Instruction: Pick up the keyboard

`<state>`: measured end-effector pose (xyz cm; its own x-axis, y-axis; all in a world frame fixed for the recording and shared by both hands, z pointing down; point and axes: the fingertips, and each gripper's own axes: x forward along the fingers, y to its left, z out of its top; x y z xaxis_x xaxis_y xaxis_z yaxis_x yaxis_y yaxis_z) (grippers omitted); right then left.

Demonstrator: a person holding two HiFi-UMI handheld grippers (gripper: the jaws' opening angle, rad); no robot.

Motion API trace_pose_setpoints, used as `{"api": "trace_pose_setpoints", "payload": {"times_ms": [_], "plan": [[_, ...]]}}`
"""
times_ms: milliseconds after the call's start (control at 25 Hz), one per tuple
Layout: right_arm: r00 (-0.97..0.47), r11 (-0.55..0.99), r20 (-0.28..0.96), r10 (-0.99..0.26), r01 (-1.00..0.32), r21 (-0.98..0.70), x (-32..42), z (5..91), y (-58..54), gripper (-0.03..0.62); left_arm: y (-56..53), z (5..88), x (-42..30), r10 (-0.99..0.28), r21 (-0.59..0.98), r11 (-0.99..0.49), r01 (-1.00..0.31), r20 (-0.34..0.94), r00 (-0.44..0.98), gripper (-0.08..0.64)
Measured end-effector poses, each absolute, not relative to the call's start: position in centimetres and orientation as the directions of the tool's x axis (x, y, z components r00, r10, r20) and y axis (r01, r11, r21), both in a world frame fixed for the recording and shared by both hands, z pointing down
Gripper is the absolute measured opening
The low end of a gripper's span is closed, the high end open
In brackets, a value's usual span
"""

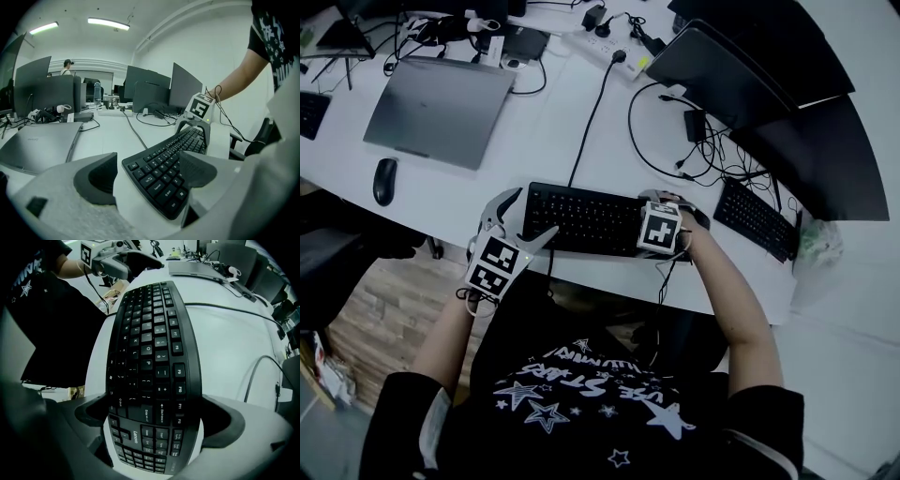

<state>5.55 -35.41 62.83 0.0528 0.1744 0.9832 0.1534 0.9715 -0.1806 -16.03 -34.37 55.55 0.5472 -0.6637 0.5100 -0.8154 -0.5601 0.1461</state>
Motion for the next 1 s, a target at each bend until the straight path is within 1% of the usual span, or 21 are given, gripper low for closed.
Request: {"api": "trace_pose_setpoints", "payload": {"times_ms": [160, 320, 480, 640, 800, 1000], "plan": [[0.118, 0.975, 0.982, 0.151, 0.143, -0.167, 5.6, 63.2, -35.6, 0.574, -34.6, 55.8, -15.8, -0.653, 0.14, -0.569, -0.81, 0.522, 0.549, 0.408], [0.103, 0.98, 0.987, 0.123, 0.146, -0.137, 5.6, 63.0, -35.6, 0.574, -34.8, 55.6, -15.1, -0.647, 0.136, -0.577, -0.806, 0.526, 0.552, 0.408], [0.067, 0.989, 0.997, 0.025, 0.144, -0.035, 5.6, 62.1, -35.5, 0.574, -34.9, 55.2, -14.4, -0.635, 0.096, -0.612, -0.785, 0.532, 0.56, 0.408], [0.035, 0.992, 0.997, -0.068, 0.108, 0.063, 5.7, 61.4, -34.7, 0.574, -35.1, 54.9, -13.5, -0.617, 0.024, -0.663, -0.748, 0.549, 0.564, 0.408], [0.022, 0.976, 0.98, -0.196, 0.101, 0.193, 5.9, 60.5, -34.3, 0.574, -35.7, 54.0, -11.6, -0.586, -0.07, -0.736, -0.673, 0.564, 0.582, 0.408], [0.008, 0.937, 0.942, -0.337, 0.098, 0.335, 6.1, 59.6, -33.8, 0.574, -36.1, 52.8, -8.7, -0.486, -0.176, -0.849, -0.498, 0.629, 0.607, 0.408]]}}
